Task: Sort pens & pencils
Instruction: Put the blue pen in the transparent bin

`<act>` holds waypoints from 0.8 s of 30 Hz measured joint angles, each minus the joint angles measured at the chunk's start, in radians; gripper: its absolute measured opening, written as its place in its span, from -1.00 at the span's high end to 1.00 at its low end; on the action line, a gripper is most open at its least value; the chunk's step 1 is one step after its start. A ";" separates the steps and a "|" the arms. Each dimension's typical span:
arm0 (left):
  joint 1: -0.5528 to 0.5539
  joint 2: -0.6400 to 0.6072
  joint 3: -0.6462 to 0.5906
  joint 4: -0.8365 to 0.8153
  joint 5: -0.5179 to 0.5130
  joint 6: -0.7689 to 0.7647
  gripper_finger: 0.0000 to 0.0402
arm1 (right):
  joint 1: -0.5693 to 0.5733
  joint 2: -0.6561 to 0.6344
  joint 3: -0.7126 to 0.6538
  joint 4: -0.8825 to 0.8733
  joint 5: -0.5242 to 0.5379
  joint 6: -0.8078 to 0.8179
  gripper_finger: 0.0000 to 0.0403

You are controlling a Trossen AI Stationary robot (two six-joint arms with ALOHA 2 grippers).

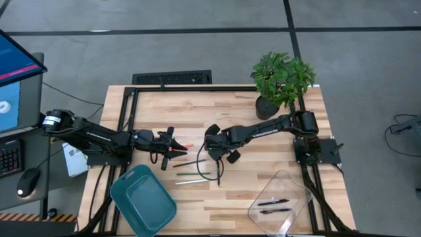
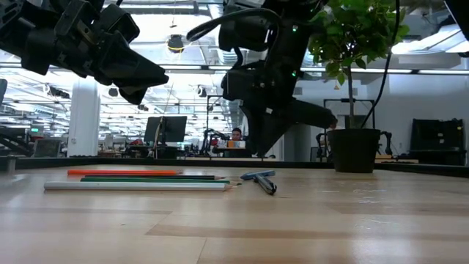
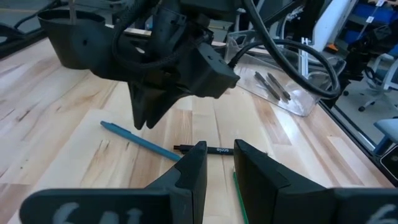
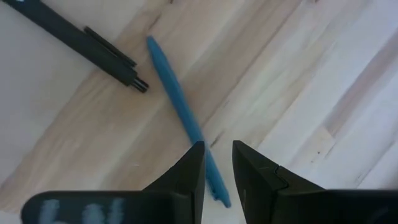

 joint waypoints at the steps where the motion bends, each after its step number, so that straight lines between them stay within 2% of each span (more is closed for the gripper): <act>1: 0.000 0.000 0.000 0.000 0.000 0.000 0.65 | 0.001 0.000 0.000 0.000 -0.002 0.001 0.49; 24: 0.000 0.000 0.000 0.000 0.000 0.000 0.65 | 0.000 0.000 0.000 -0.007 -0.040 0.052 0.49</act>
